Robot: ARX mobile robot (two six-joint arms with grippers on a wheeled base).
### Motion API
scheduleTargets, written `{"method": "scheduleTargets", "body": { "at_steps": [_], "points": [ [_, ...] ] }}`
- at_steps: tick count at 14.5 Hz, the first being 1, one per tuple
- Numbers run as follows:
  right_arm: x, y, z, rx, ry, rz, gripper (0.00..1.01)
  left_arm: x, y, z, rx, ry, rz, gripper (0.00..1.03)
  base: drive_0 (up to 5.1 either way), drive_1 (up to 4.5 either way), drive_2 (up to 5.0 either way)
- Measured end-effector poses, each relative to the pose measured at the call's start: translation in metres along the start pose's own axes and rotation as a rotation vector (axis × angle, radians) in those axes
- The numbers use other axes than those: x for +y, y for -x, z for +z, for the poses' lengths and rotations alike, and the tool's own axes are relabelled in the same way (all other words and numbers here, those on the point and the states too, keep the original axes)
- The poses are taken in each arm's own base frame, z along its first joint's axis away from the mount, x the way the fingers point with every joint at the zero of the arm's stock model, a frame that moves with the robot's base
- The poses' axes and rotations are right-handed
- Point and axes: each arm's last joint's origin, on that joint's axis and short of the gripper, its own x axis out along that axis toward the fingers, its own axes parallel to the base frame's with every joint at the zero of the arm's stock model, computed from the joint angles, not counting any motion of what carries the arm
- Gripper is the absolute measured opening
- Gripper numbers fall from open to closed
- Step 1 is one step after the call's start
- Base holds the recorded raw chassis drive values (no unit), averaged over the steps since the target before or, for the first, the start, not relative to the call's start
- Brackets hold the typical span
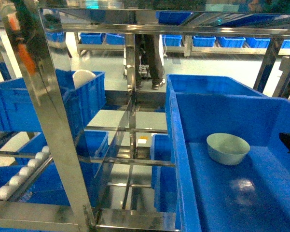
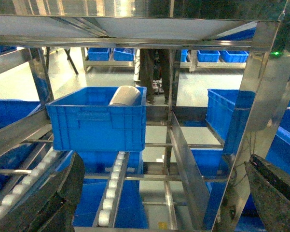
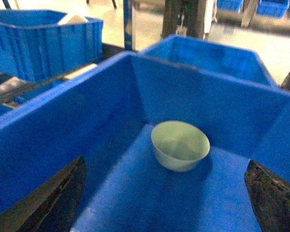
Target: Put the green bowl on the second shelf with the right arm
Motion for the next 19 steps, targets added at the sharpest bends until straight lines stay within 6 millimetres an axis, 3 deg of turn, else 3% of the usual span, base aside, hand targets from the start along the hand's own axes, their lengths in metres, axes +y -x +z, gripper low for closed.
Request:
{"method": "scheduleTargets", "body": {
  "at_steps": [4,7,9,11,14,15,17,19],
  "points": [
    [0.047,0.073,0.001,-0.091,0.048,0.025,0.98,0.0,0.0,0.0,0.0,0.0,0.0,0.98,0.0,0.0,0.0],
    [0.065,0.116,0.024,-0.191,0.0,-0.033,0.98,0.0,0.0,0.0,0.0,0.0,0.0,0.98,0.0,0.0,0.0],
    [0.078,0.146,0.023,-0.222,-0.022,-0.04,0.98,0.0,0.0,0.0,0.0,0.0,0.0,0.98,0.0,0.0,0.0],
    [0.08,0.159,0.01,-0.205,-0.035,-0.019,0.98,0.0,0.0,0.0,0.0,0.0,0.0,0.98,0.0,0.0,0.0],
    [0.075,0.16,0.009,-0.207,-0.054,-0.034,0.98,0.0,0.0,0.0,-0.001,0.0,0.0,0.98,0.0,0.0,0.0],
    [0.075,0.16,0.009,-0.246,-0.047,-0.099,0.93,0.0,0.0,0.0,0.0,0.0,0.0,0.98,0.0,0.0,0.0],
    [0.063,0.164,0.006,-0.253,-0.074,-0.35,0.64,0.0,0.0,0.0,0.0,0.0,0.004,0.98,0.0,0.0,0.0],
    [0.065,0.164,0.007,-0.257,-0.069,-0.326,0.36,0.0,0.0,0.0,0.0,0.0,0.0,0.98,0.0,0.0,0.0]
  ]
}}
